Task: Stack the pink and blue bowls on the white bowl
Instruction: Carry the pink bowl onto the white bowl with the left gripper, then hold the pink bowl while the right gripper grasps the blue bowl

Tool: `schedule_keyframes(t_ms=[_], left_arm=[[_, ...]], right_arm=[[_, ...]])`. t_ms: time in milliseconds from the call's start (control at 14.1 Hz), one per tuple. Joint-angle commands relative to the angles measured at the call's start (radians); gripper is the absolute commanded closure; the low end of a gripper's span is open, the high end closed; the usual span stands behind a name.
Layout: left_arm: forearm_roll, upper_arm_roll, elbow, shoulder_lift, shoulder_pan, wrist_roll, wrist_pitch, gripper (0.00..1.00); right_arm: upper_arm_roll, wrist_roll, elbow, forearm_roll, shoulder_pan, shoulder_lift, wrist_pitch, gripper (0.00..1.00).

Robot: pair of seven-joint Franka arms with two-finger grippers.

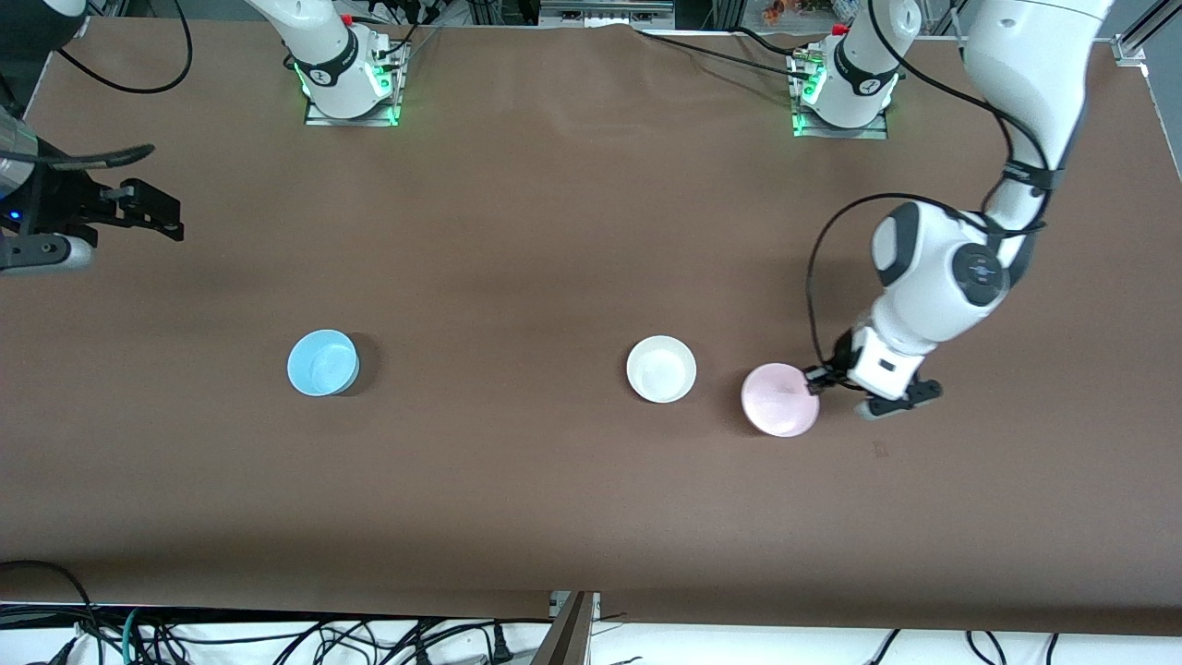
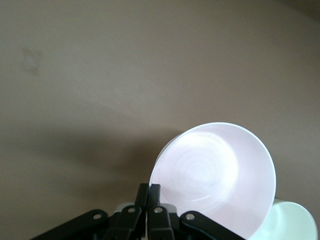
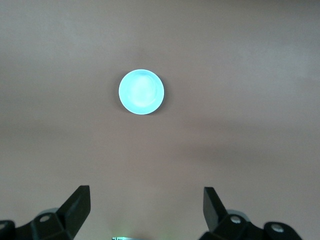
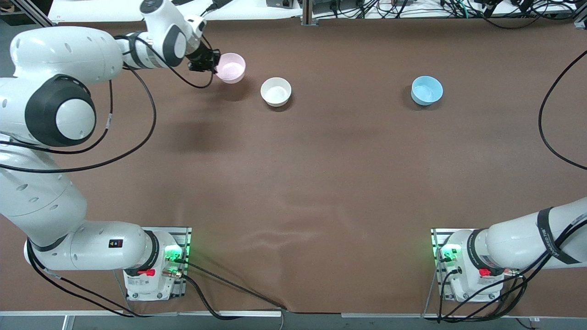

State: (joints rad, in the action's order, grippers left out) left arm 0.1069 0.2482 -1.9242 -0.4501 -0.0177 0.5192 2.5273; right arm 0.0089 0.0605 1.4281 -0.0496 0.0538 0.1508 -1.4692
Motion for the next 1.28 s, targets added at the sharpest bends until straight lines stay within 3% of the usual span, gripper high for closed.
schedule_keyframes(t_ms=[0, 498, 925, 1209], left_arm=[[-0.067, -0.009, -0.001, 0.025, -0.074, 0.180, -0.012, 1.00], [-0.081, -0.009, -0.002, 0.031, -0.225, 0.399, -0.009, 1.00], [-0.081, -0.009, -0.015, 0.016, -0.263, 0.447, 0.046, 1.00], [-0.081, -0.009, -0.038, 0.004, -0.278, 0.466, 0.096, 1.00]], right_arm=[[0.000, 0.001, -0.012, 0.013, -0.003, 0.053, -0.032, 0.00], [-0.003, 0.016, 0.012, 0.017, -0.051, 0.308, -0.192, 0.00], [-0.003, 0.015, 0.276, 0.049, -0.086, 0.338, -0.590, 0.00], [-0.003, 0.016, 0.299, 0.135, -0.095, 0.394, -0.681, 0.00]])
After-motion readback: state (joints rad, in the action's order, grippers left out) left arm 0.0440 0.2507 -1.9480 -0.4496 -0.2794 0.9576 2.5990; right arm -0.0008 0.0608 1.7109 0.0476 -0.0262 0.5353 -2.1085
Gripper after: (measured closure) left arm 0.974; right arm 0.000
